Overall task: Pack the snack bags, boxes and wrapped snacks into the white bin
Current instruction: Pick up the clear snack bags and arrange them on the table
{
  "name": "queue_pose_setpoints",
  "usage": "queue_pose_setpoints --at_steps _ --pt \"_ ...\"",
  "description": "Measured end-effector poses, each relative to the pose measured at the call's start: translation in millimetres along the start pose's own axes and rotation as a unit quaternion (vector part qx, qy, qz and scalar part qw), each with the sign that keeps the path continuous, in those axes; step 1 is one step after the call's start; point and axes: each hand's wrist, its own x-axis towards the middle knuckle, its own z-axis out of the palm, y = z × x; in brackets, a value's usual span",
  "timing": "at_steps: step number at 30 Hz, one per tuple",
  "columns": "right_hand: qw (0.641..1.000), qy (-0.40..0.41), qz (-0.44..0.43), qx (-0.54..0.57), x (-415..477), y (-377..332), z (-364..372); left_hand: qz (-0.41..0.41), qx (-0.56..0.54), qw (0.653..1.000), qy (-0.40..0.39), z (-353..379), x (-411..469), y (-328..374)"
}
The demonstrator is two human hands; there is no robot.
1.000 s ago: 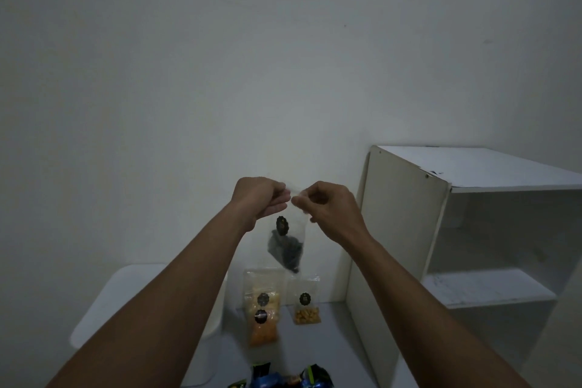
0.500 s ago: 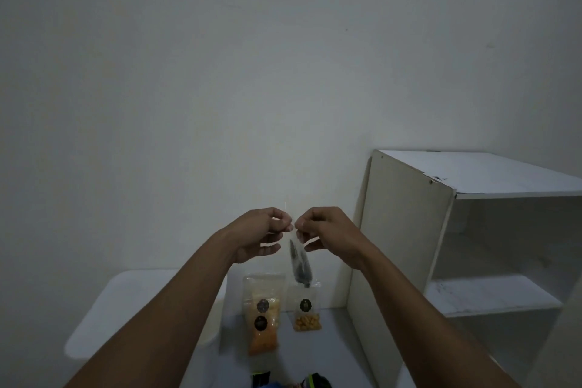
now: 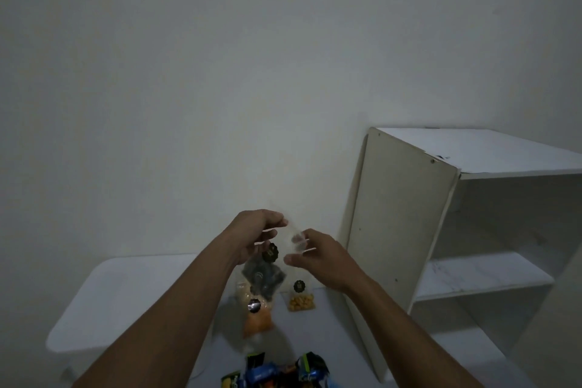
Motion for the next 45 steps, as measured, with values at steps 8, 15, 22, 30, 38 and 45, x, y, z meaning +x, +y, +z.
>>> queue_pose_setpoints --at_steps 8,15,22,30,38,45 --pt "0.991 0.095 0.081 0.052 27.2 68.9 28.5 0.077 0.101 0.974 0.187 7.6 34.2 -75.6" --pt "0.985 0.036 0.132 0.101 49.4 136.0 45.1 -0.080 0.116 0.988 0.057 21.5 82.3 -174.4" --pt "0.957 0.099 0.249 0.109 81.2 195.5 73.7 -0.115 0.152 0.974 0.124 50.8 130.6 -230.3" --pt "0.938 0.085 0.327 0.077 113.6 251.2 104.0 -0.168 0.153 0.959 0.168 68.5 179.8 -277.4" --pt "0.940 0.061 0.332 0.051 119.3 270.4 108.5 -0.181 0.134 0.959 0.174 70.9 203.2 -289.9" --pt "0.947 0.040 0.316 0.038 125.1 271.2 102.2 -0.164 0.139 0.963 0.161 81.2 200.6 -286.3"
